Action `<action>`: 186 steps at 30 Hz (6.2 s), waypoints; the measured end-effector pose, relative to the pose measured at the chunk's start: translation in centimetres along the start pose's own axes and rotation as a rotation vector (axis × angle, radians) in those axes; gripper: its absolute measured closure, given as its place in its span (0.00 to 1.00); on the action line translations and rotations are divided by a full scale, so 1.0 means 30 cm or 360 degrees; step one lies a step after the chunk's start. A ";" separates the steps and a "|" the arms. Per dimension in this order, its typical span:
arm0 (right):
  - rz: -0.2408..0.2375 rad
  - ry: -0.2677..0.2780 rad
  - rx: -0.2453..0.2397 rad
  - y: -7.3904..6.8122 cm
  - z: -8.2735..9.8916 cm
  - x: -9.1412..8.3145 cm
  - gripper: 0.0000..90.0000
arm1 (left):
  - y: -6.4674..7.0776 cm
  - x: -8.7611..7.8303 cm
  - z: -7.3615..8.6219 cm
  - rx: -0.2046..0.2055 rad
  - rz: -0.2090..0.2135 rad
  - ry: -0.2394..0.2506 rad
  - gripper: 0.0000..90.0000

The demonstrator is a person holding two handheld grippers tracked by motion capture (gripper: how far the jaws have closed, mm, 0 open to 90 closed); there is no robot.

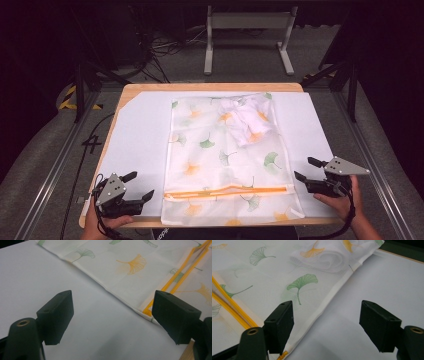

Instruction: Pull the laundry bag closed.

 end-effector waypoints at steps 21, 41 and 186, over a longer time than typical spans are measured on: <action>-0.0309 0.0061 -0.0021 -0.102 -0.095 0.035 0.80 | 0.045 -0.008 0.002 0.0131 0.0171 -0.0060 0.98; -0.0778 -0.0040 -0.0364 -0.497 -0.367 0.308 0.91 | 0.108 0.010 0.011 0.0207 0.0306 -0.0152 1.00; -0.0895 -0.0637 -0.0677 -0.732 -0.306 0.499 1.00 | 0.130 0.107 0.025 0.0173 0.0392 -0.0348 1.00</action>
Point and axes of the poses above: each handheld gripper's, and its own axes: x roughly forward along the jaws, z roughly out of its underside, y roughly to its right, the point moved 2 cm from there along x, roughly forward along the jaws, and after that the axes turned 1 degree about -z, right-handed, at the moved point
